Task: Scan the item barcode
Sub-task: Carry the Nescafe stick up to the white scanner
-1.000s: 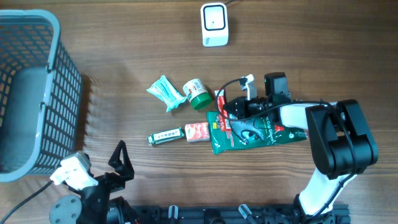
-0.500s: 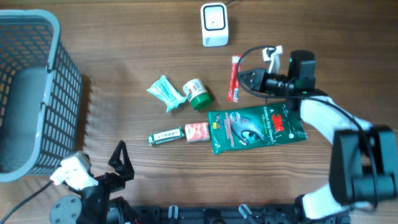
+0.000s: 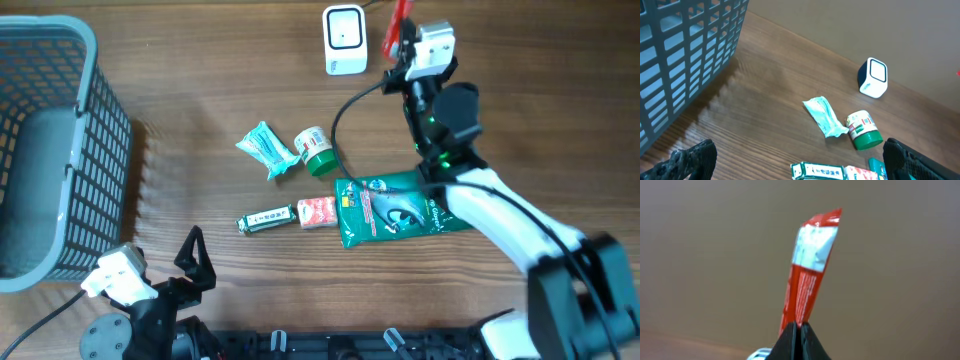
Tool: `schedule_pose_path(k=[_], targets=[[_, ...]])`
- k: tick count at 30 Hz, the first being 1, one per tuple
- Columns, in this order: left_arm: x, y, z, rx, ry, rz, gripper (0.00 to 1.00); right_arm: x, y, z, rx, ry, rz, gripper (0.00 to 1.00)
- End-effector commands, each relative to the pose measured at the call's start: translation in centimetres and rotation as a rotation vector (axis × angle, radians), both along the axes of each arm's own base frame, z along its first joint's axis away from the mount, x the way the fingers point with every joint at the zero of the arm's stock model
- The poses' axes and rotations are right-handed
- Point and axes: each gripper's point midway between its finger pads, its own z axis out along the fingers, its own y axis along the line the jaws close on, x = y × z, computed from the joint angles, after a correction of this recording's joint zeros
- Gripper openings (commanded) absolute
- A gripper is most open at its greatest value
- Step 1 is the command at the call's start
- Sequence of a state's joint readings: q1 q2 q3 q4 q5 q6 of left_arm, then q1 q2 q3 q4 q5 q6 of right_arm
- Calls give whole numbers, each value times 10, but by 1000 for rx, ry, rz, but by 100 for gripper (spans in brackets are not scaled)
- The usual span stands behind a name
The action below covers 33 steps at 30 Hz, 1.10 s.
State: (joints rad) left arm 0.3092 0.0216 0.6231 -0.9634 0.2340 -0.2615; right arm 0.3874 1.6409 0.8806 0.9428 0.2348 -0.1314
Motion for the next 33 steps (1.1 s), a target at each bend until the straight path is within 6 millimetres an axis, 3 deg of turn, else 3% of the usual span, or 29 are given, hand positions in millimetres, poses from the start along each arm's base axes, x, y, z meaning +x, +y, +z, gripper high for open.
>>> schedule_pose_path(k=[1,3,8,12,15,25,33], targets=[[1,-1,-1,-9,0,-4,100,27,-6,-36,-222,0,-140,5],[1,-1,-1,-9,0,-4,100,48,2,-43,-254,3,-144,5],[1,-1,-1,-9,0,-4,100,101,37,-38,-271,-43,-81,5],[1,-1,-1,-9,0,-4,100,140,61,-59,-290,-9,-30,5],[1,-1,-1,-9,0,-4,100,156,81,-82,-275,-5,34,5],[1,-1,-1,-9,0,-4,100,176,107,-128,-278,6,104,5],[1,-1,-1,-9,0,-4,100,172,125,-202,-255,187,205,5]])
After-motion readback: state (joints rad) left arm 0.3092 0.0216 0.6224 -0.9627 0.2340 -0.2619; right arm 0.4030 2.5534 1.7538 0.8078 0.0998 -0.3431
